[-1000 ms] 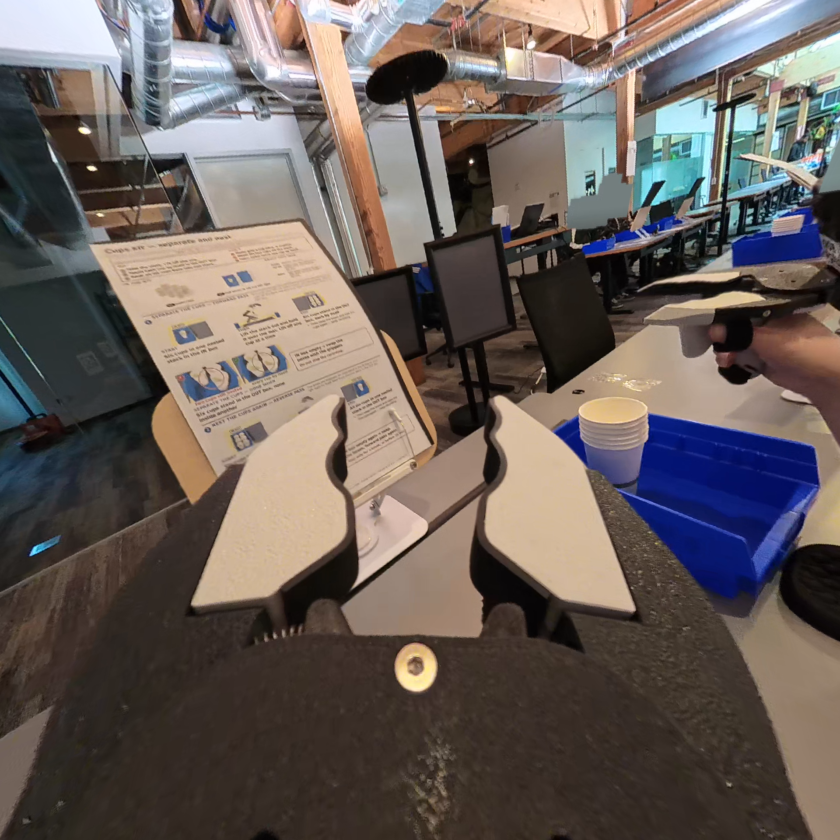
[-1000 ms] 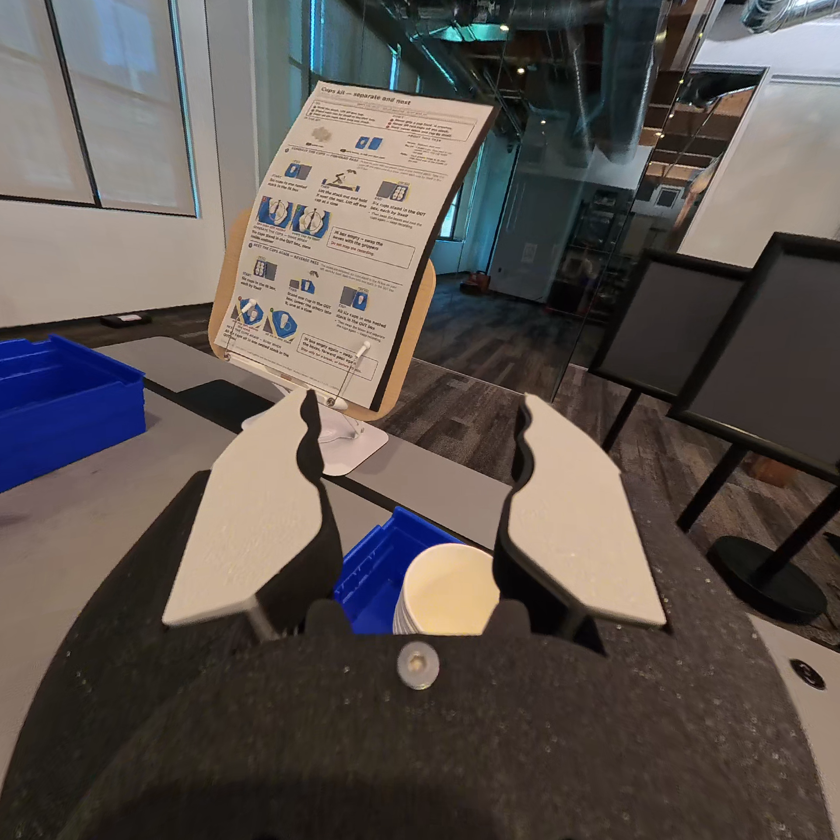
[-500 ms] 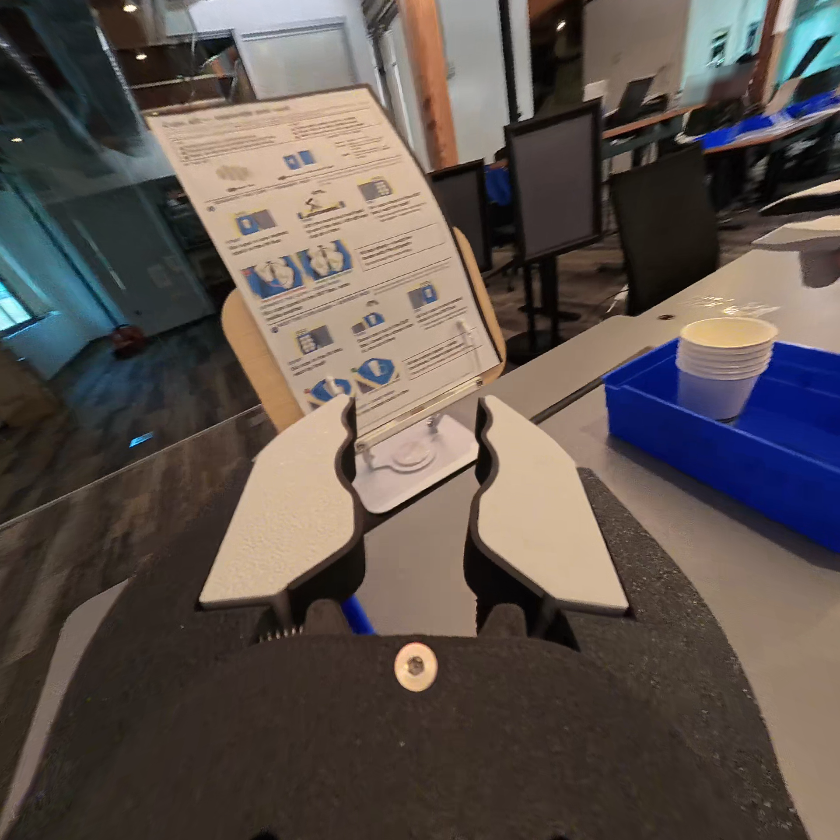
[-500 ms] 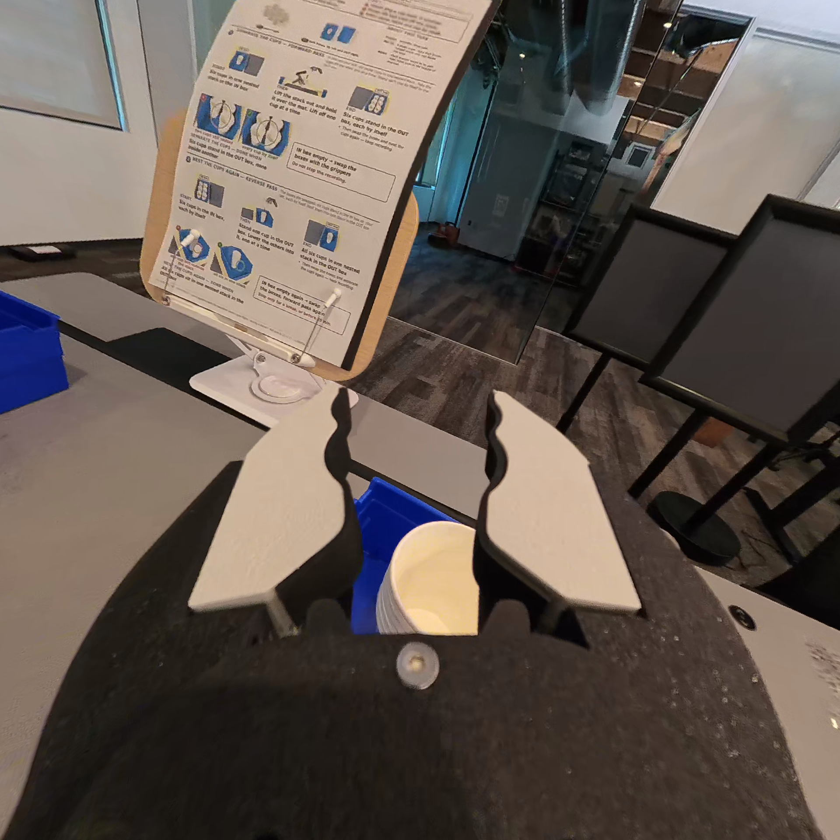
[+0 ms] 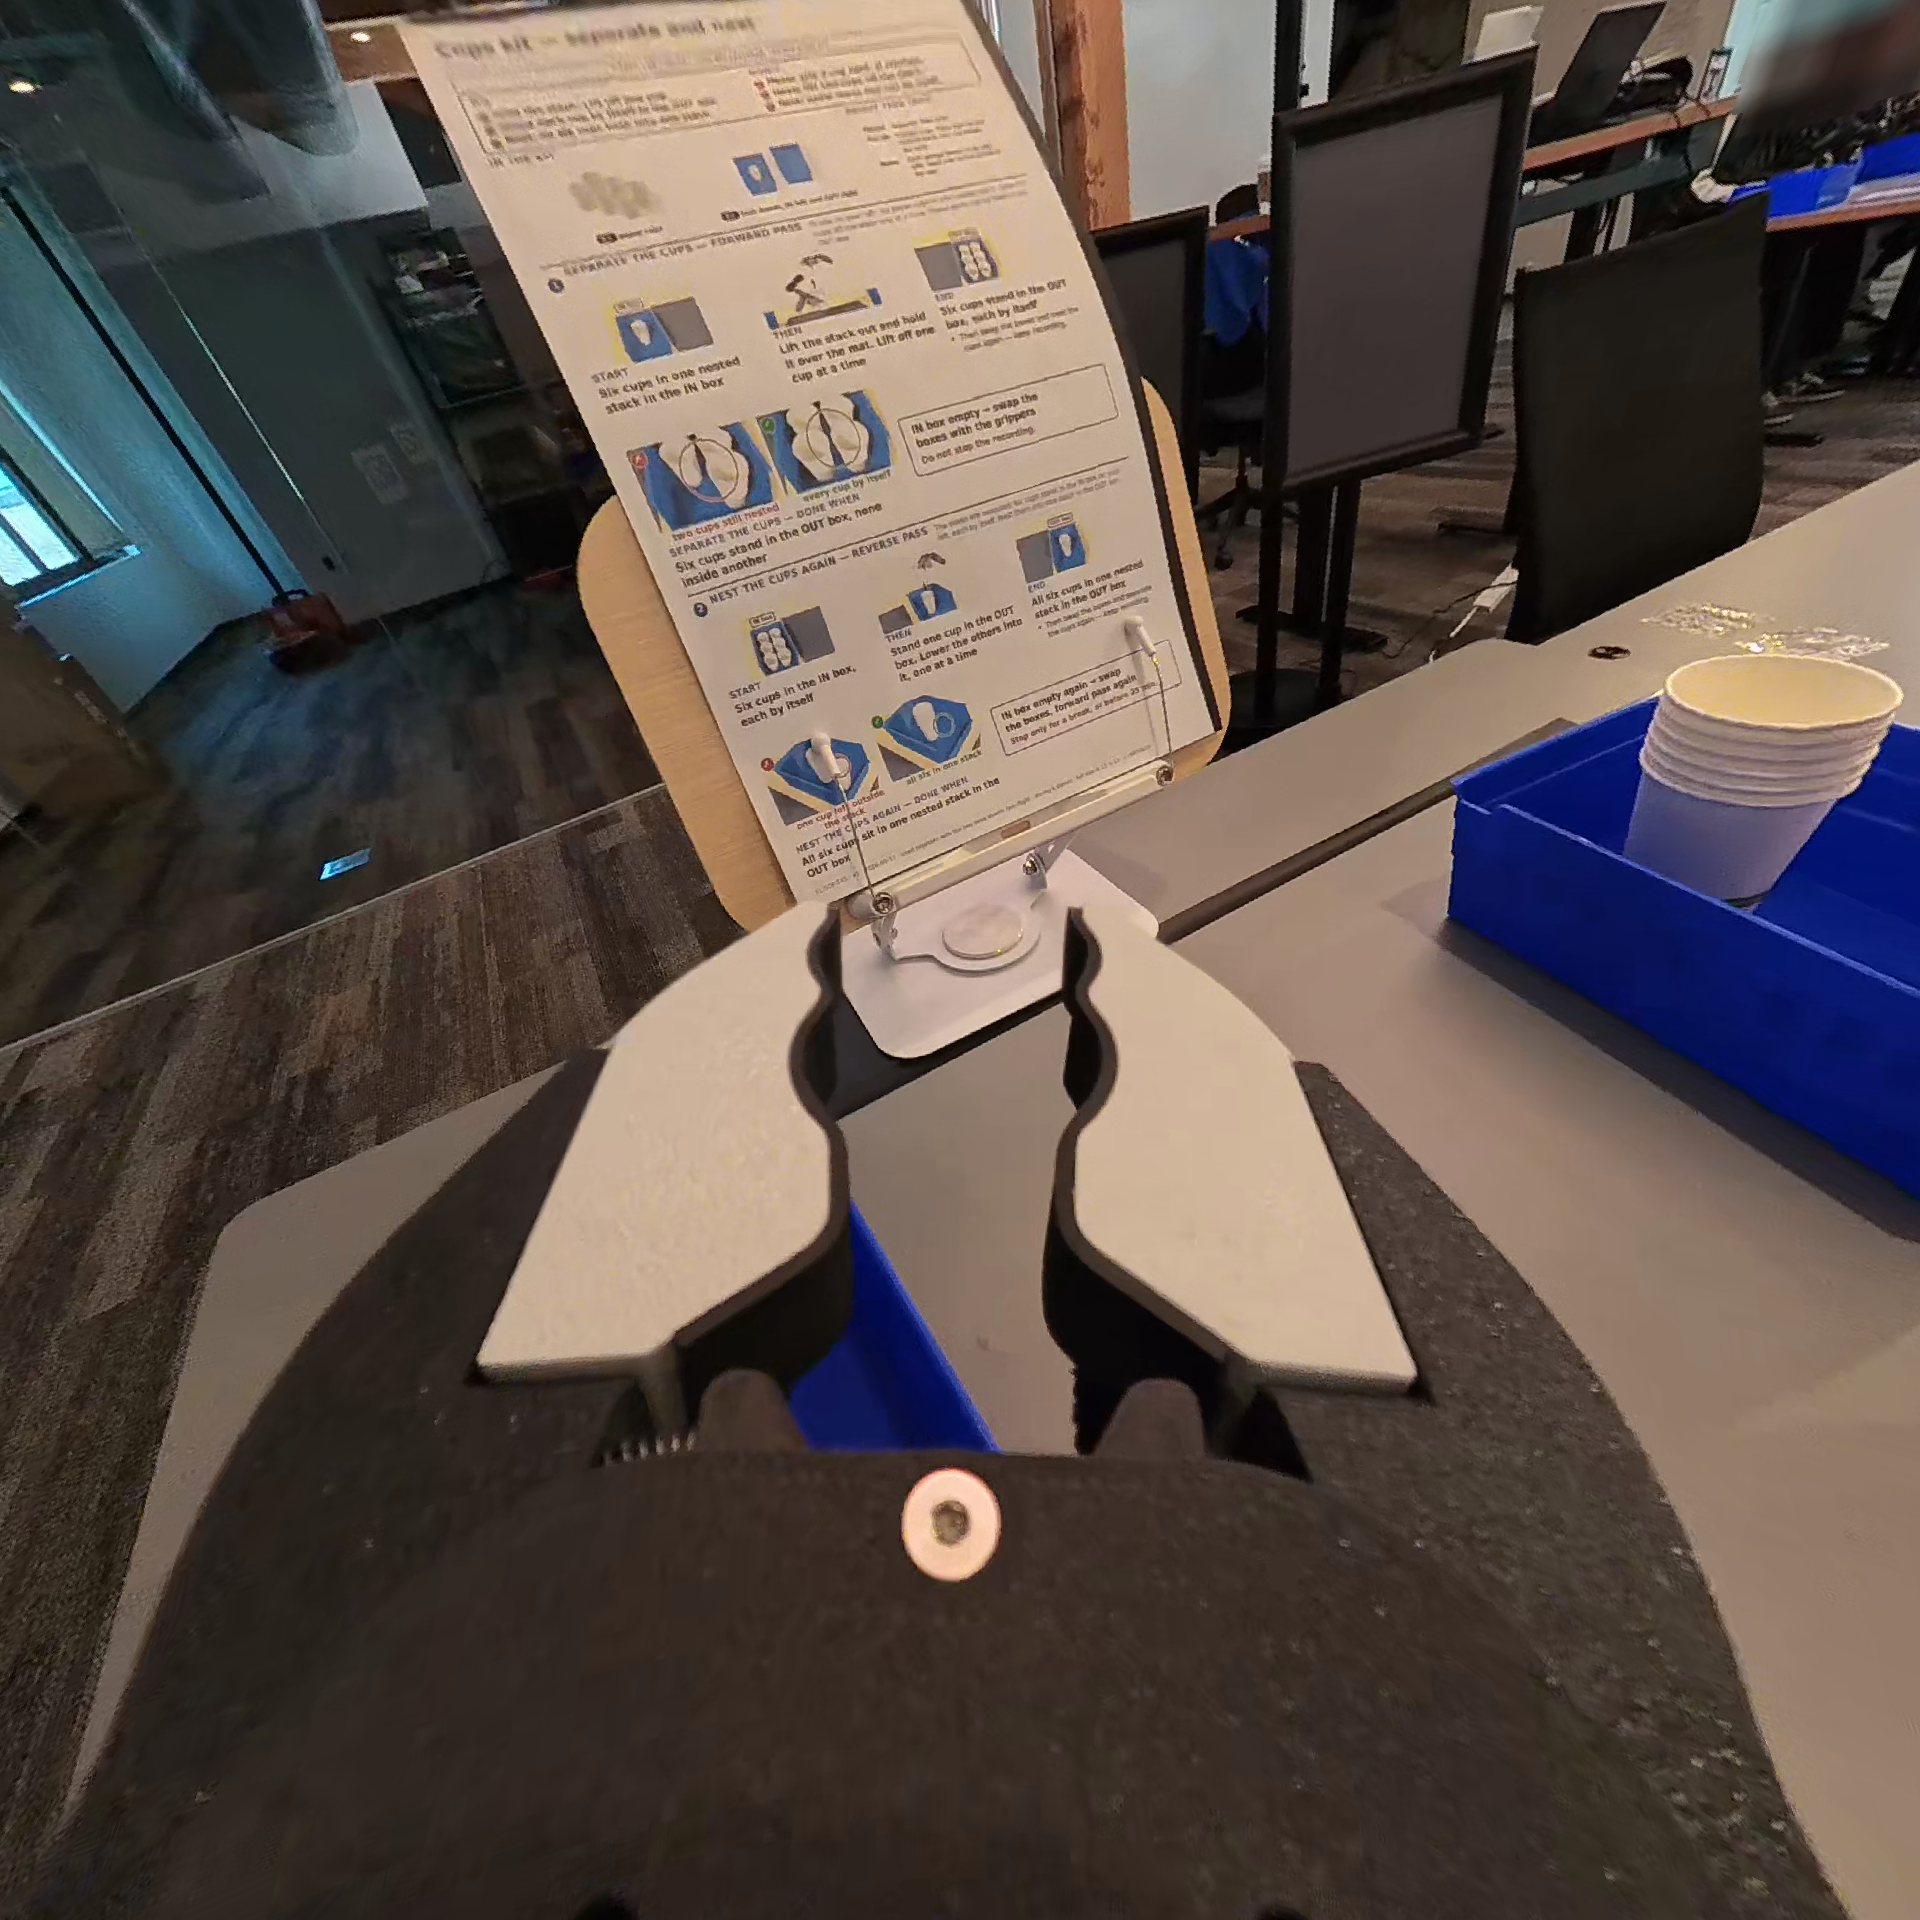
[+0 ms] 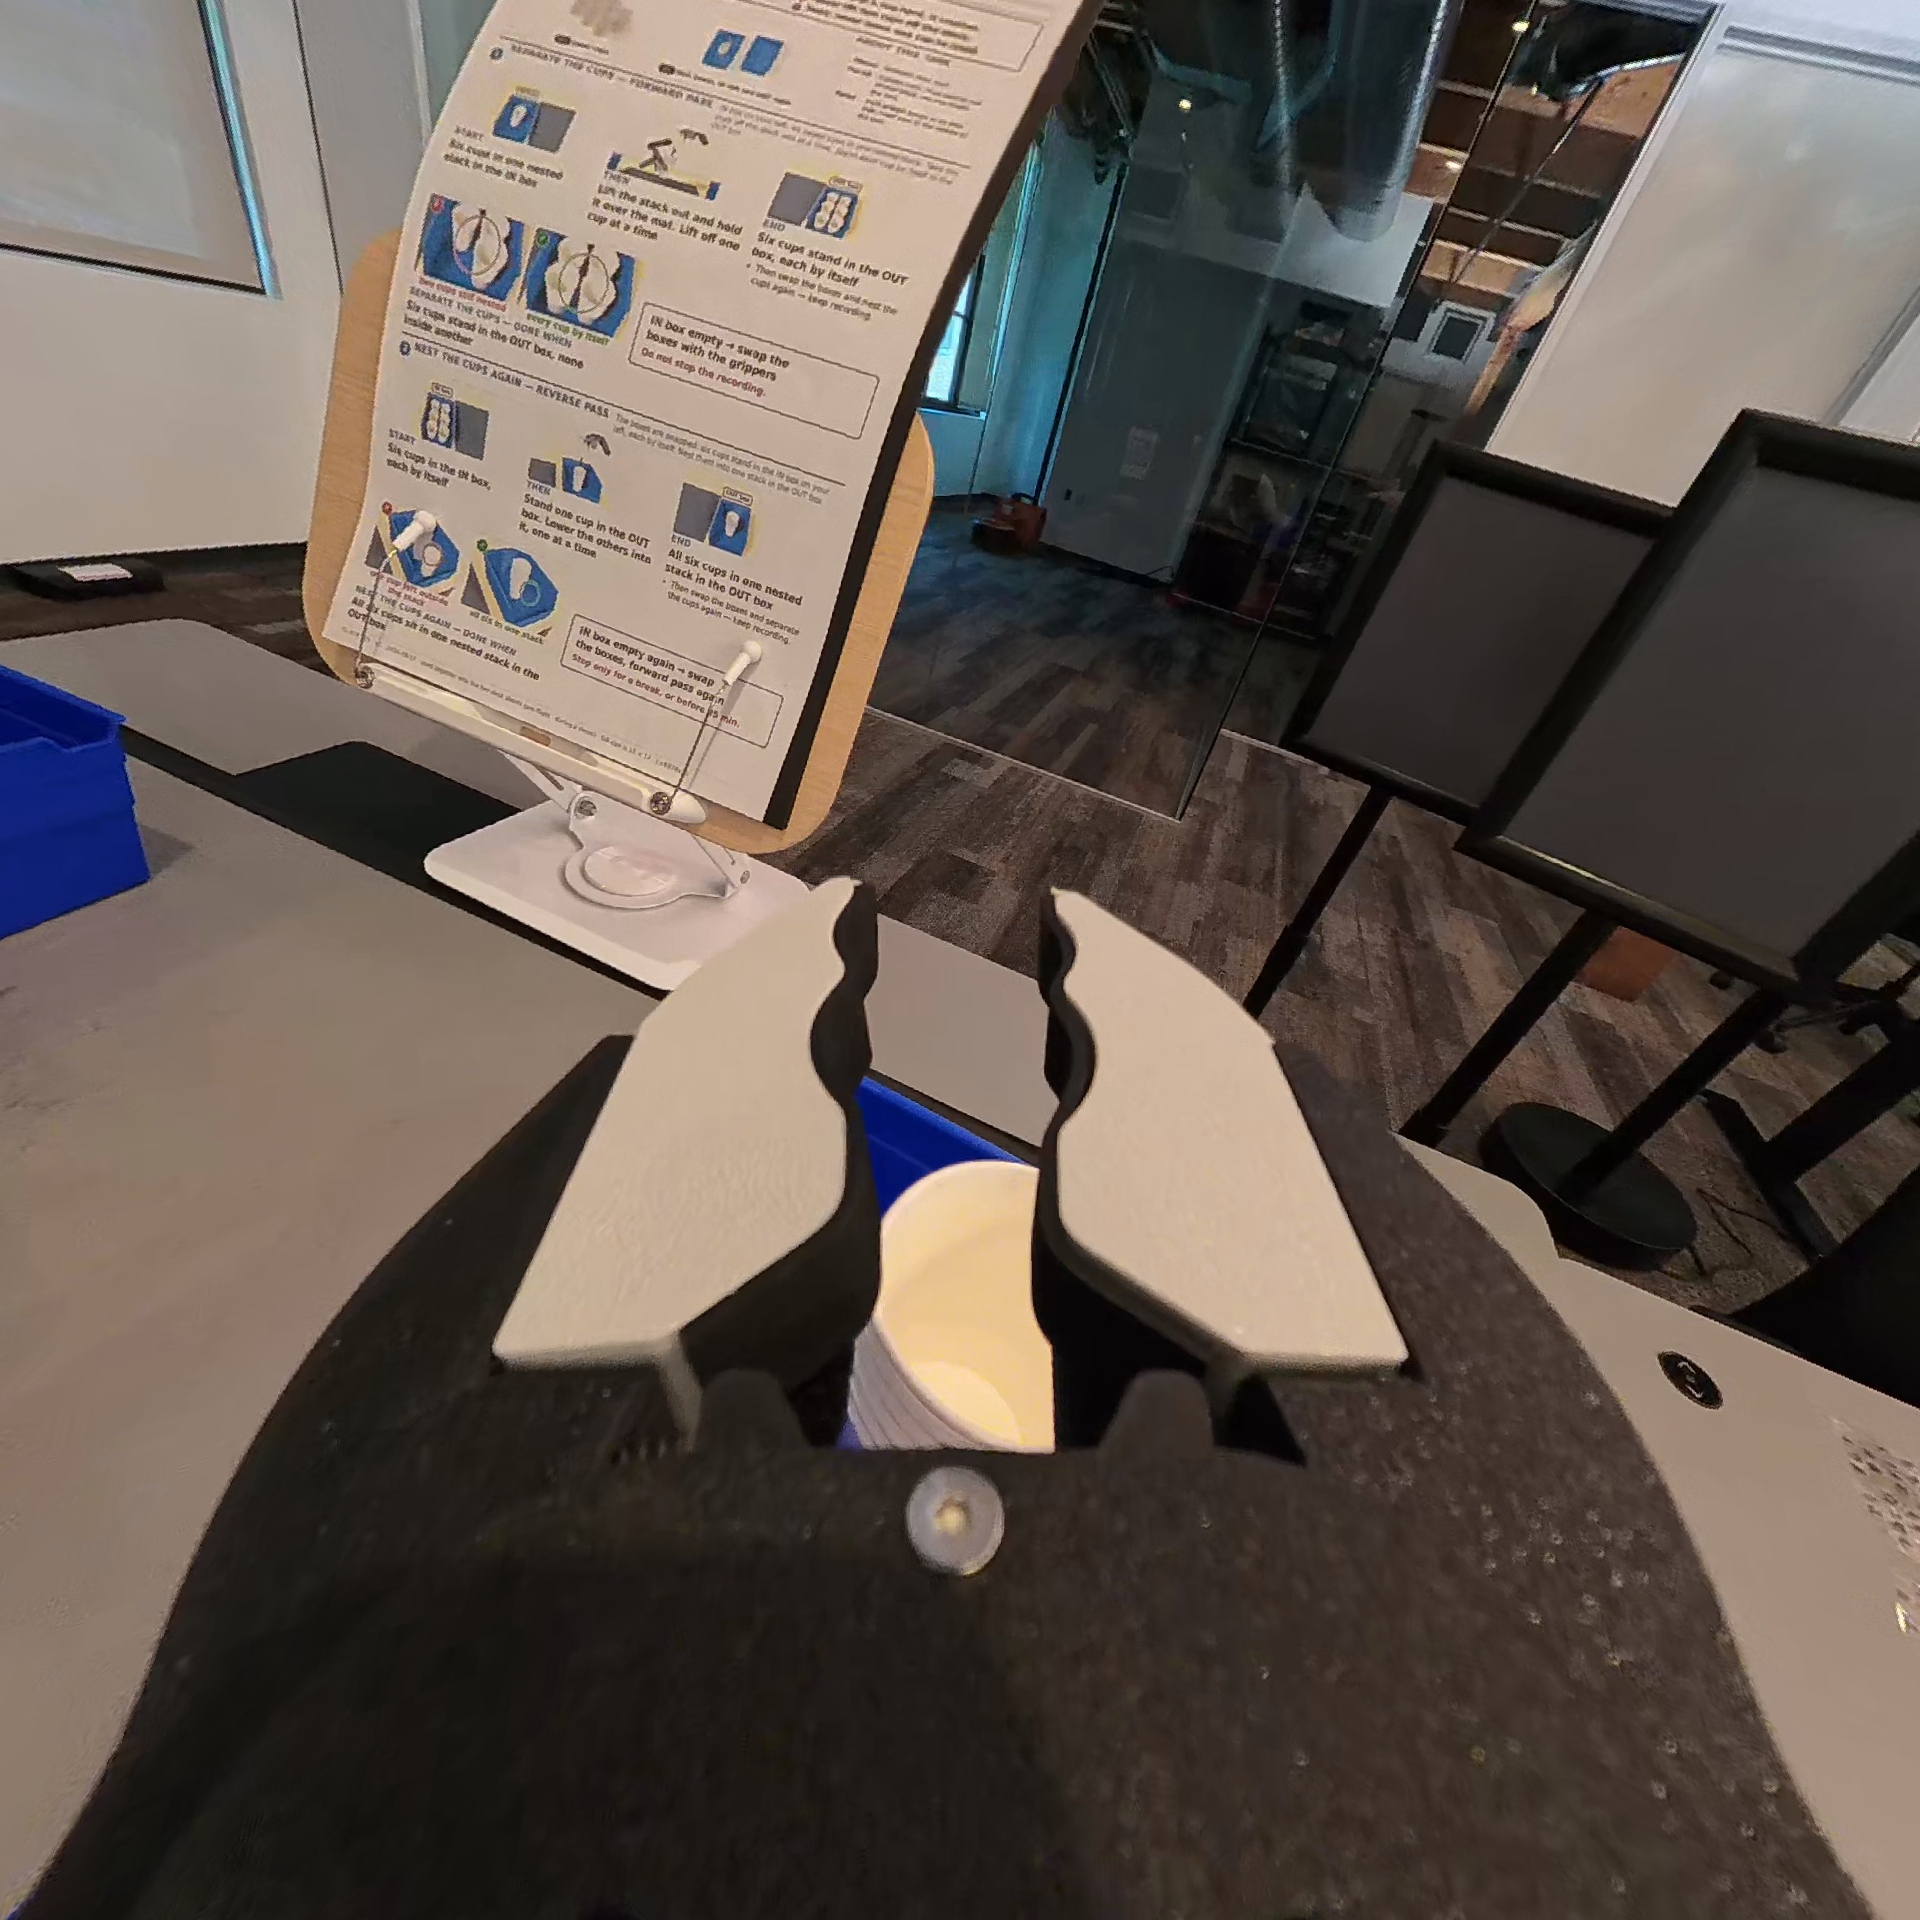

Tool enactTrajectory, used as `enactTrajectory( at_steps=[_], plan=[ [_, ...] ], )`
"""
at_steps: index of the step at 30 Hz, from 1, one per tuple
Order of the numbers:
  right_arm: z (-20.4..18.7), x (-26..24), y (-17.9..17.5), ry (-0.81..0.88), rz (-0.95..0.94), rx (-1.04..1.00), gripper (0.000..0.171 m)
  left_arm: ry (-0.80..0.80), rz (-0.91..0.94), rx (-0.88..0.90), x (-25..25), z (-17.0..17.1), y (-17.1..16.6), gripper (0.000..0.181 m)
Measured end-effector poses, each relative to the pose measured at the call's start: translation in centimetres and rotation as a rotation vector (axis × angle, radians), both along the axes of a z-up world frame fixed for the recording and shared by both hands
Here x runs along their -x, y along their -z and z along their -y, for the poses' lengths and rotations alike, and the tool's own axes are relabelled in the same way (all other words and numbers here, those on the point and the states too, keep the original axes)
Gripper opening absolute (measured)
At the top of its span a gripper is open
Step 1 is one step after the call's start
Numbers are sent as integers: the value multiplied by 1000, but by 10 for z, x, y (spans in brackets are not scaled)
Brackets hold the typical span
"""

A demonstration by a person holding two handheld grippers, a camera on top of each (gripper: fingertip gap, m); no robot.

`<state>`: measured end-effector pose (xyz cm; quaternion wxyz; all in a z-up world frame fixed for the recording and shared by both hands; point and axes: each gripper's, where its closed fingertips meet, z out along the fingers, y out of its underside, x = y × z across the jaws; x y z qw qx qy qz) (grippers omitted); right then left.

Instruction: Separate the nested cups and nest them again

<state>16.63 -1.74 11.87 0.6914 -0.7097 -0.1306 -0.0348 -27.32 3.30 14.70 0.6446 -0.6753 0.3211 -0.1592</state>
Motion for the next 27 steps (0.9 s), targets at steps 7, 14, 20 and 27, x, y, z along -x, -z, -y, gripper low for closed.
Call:
enactTrajectory(
  at_steps=[7,14,20,27],
  plan=[
    [3,-15,6,33,28,53,31,-150,-132,39,27,-19,18,47],
    [33,-115,71,366,147,468,46,-243,-258,436,67,-48,101,43],
    [53,-142,108,345,-40,624,56,-253,-260,642,59,-58,147,56],
    [59,-148,130,330,-75,713,60,-225,-282,824,44,-49,186,48]
  ],
)
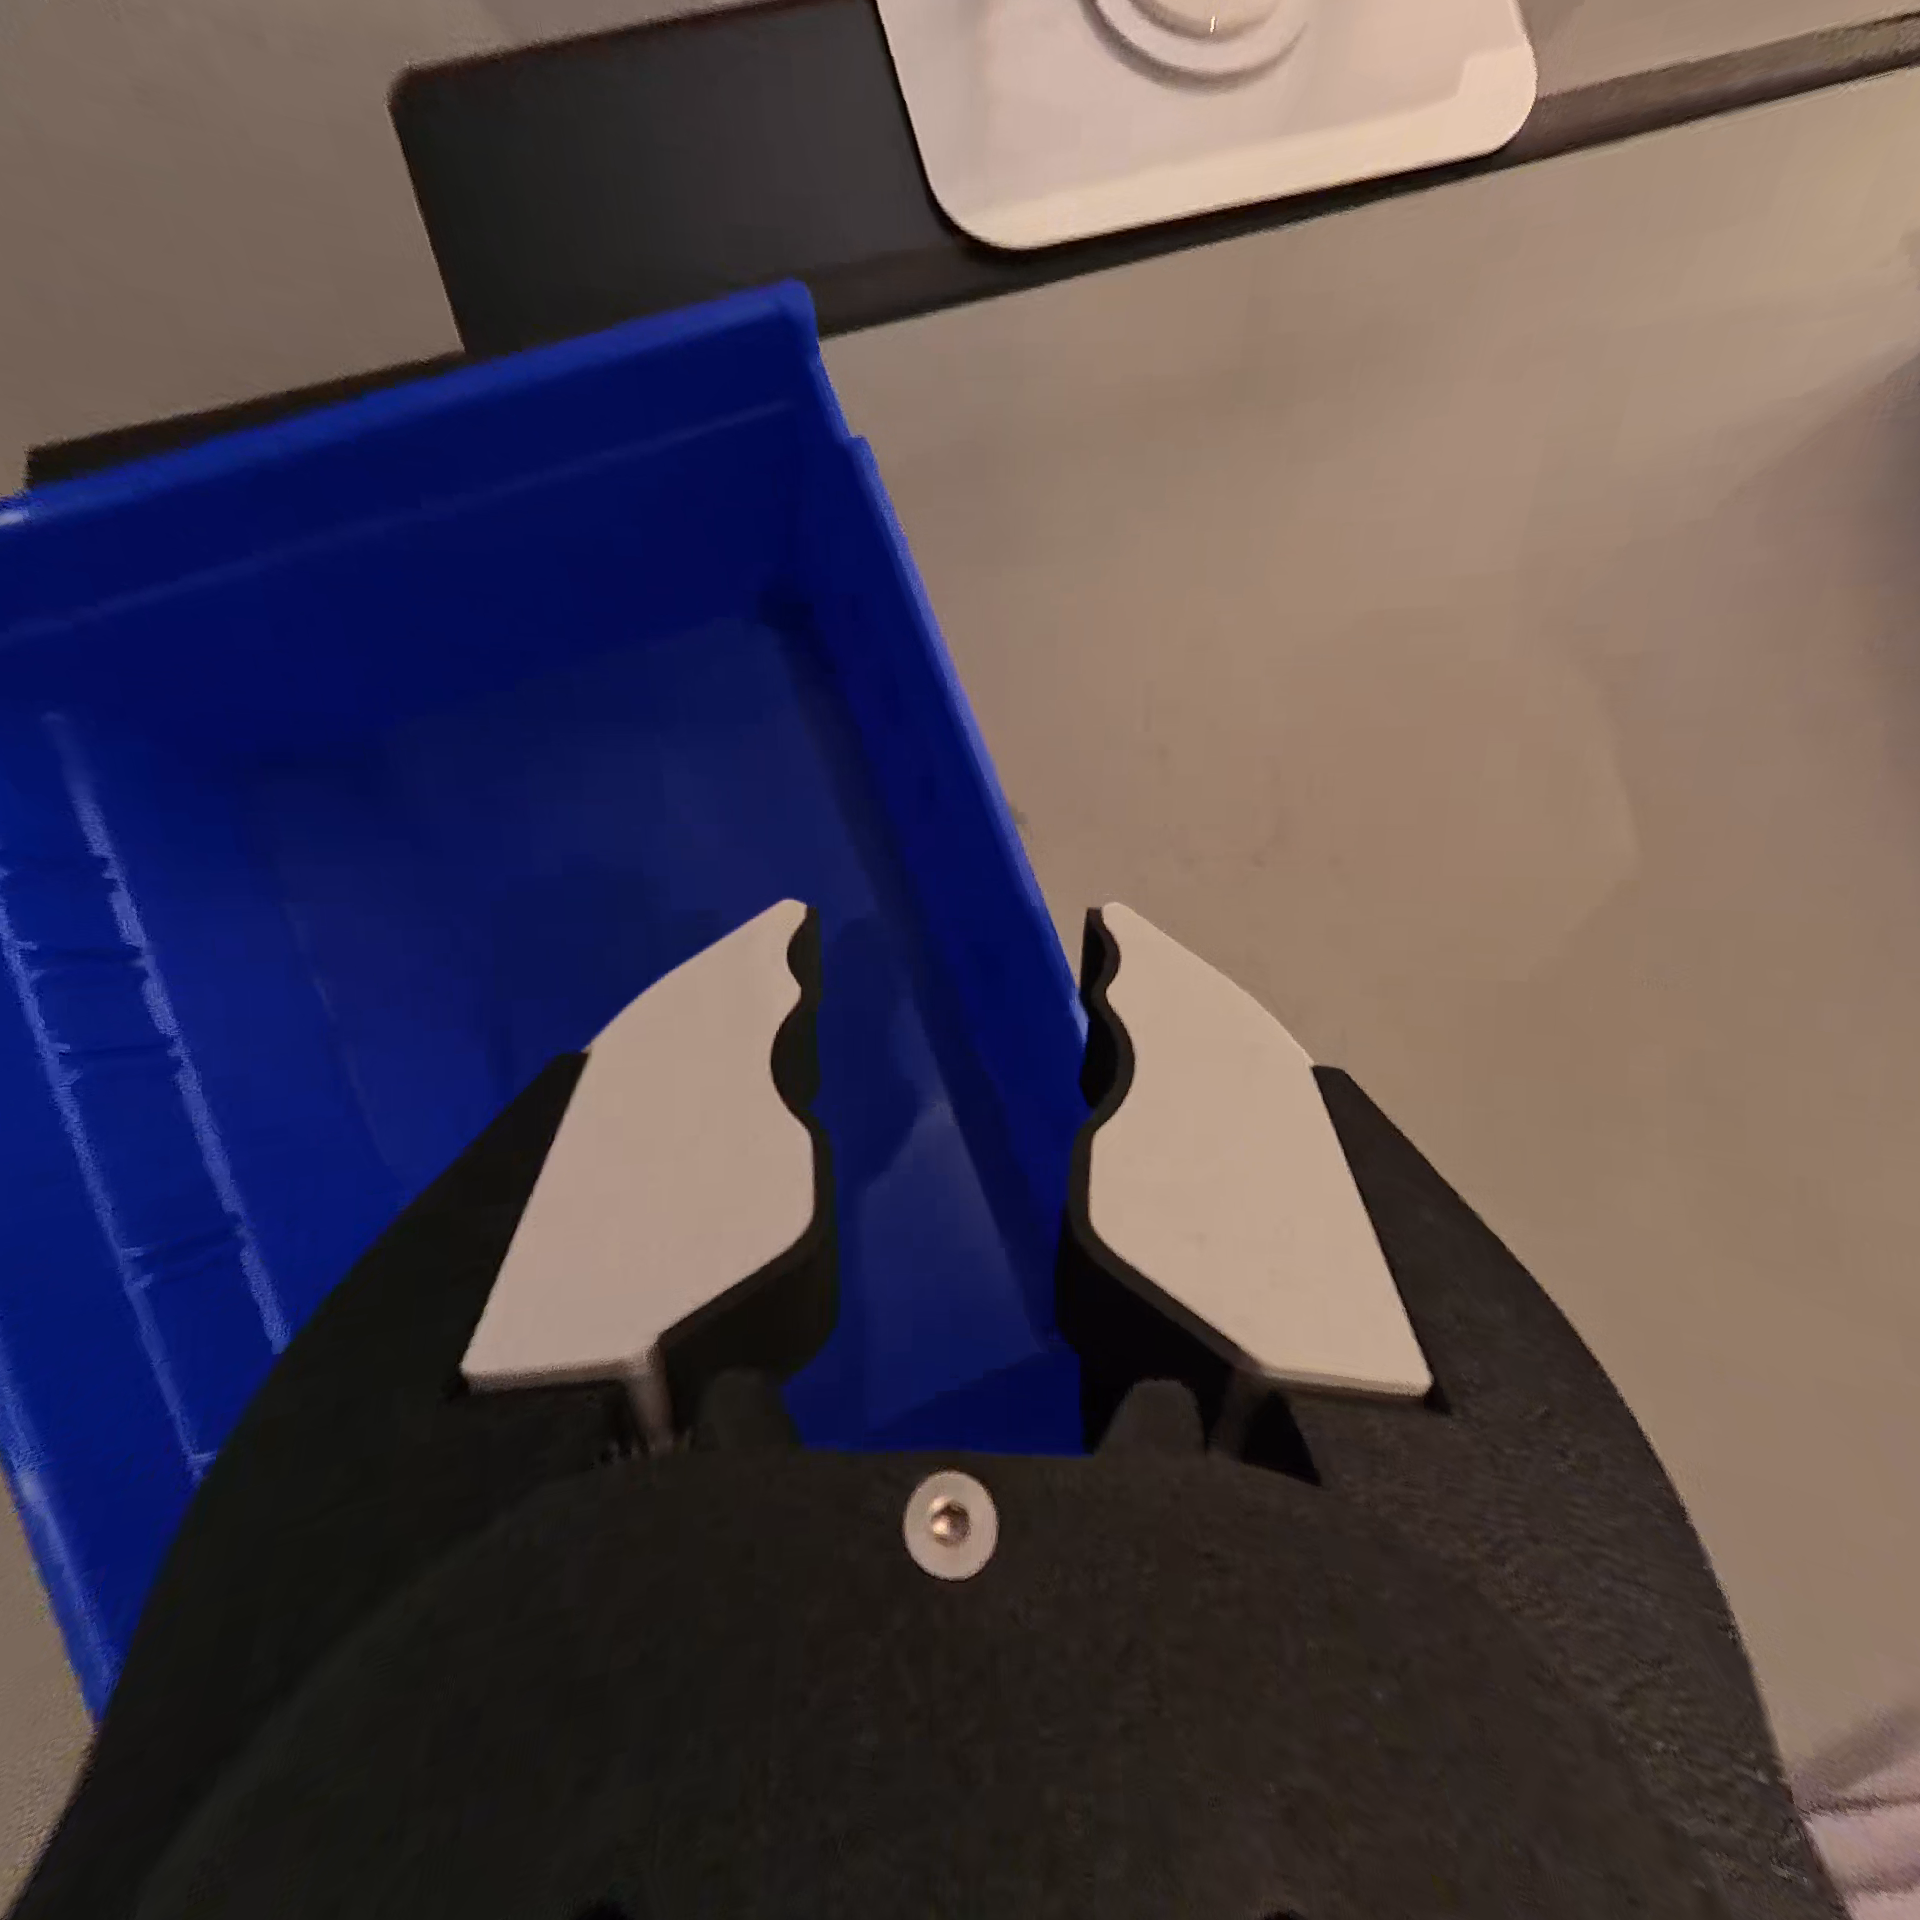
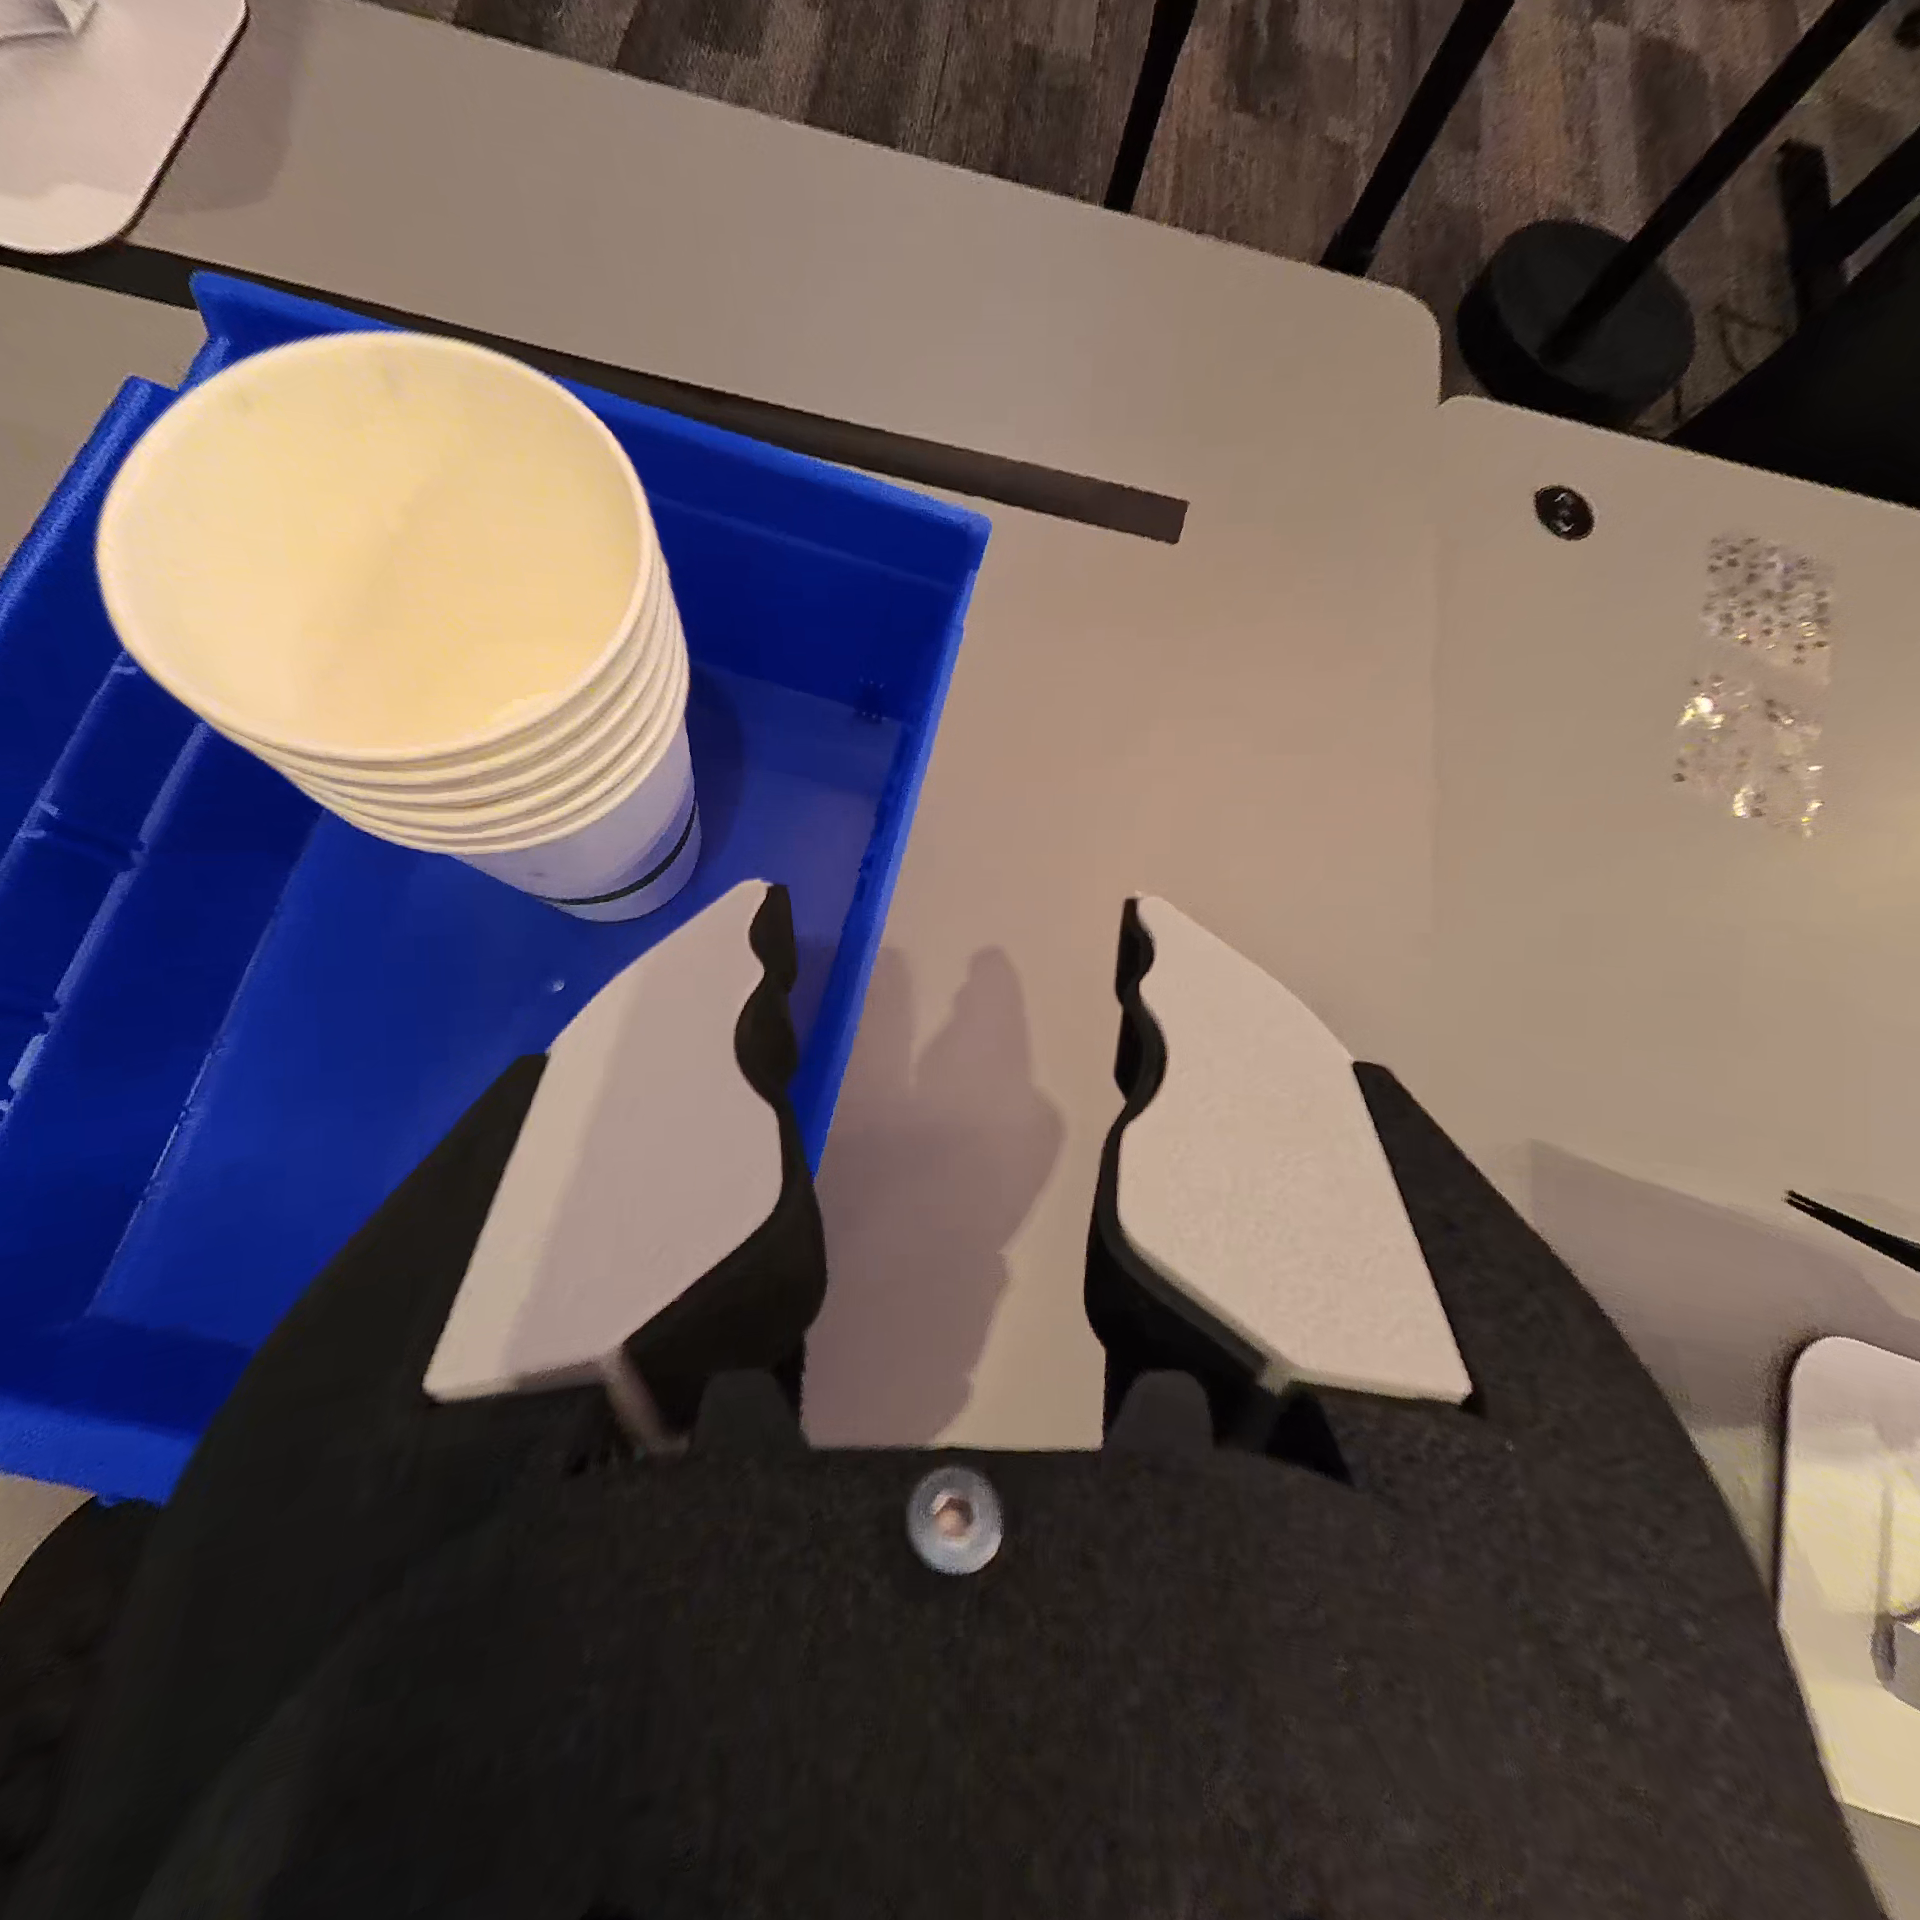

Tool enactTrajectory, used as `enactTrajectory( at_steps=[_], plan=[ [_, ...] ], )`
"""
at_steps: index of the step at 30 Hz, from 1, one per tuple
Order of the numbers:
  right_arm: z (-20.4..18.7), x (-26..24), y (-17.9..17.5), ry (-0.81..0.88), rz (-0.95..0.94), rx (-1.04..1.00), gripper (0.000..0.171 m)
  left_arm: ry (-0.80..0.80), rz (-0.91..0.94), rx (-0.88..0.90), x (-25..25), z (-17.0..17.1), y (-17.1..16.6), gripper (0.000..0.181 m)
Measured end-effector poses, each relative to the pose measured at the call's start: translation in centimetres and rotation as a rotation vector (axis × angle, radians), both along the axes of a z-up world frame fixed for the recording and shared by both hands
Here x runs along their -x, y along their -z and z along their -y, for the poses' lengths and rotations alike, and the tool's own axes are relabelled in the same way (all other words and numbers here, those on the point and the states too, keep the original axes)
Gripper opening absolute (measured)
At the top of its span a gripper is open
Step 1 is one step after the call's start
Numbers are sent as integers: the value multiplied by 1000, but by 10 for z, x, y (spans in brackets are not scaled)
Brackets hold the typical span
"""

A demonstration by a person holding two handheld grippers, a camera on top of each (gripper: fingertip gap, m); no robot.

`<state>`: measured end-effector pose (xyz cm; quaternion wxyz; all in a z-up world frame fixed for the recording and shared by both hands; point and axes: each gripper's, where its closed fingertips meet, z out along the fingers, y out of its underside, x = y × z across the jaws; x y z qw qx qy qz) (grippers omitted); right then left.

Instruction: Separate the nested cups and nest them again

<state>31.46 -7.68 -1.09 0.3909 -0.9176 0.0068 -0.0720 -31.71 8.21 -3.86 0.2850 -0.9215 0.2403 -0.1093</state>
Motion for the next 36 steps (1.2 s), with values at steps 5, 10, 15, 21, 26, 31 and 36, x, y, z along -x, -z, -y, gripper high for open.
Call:
enactTrajectory(
  at_steps=[5,10,15,21,26,31,36],
  plan=[
    [0,0,7,-3,-39,14,57,27,-57,133,-11,10,32,32],
    [0,0,15,-13,-59,40,59,24,-34,176,-19,15,36,19],
    [-2,0,26,-15,-74,74,60,35,-47,192,-25,22,37,15],
    [-5,2,30,-26,-96,78,60,55,-254,140,-39,33,40,10],
    [-6,5,32,-48,-104,82,60,124,-306,118,-72,49,41,9],
    [-6,8,36,-69,-118,93,59,236,-242,137,-121,69,41,10],
    [-6,7,41,-69,-139,109,56,283,-216,100,-171,80,42,12]
  ],
)
